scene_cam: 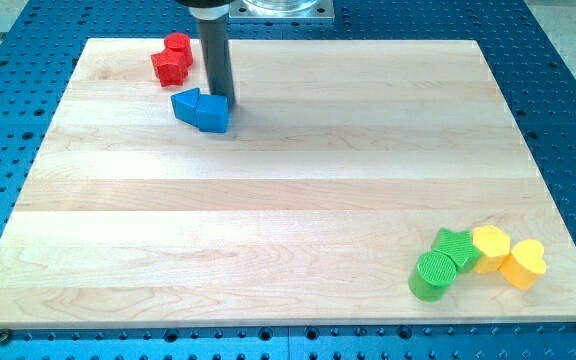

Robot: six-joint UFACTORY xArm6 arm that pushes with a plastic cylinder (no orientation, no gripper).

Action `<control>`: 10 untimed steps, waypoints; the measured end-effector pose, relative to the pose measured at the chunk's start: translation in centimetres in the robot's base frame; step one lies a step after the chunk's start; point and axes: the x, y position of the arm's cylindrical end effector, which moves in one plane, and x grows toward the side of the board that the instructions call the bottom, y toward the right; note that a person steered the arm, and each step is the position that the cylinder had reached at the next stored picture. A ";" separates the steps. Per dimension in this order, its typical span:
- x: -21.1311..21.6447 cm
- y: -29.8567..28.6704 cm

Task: Nudge the yellow heart

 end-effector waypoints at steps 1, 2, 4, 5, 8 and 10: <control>0.3 9.7; 5.7 20.7; 16.3 35.9; 21.4 38.5; 25.7 35.0; 25.9 31.9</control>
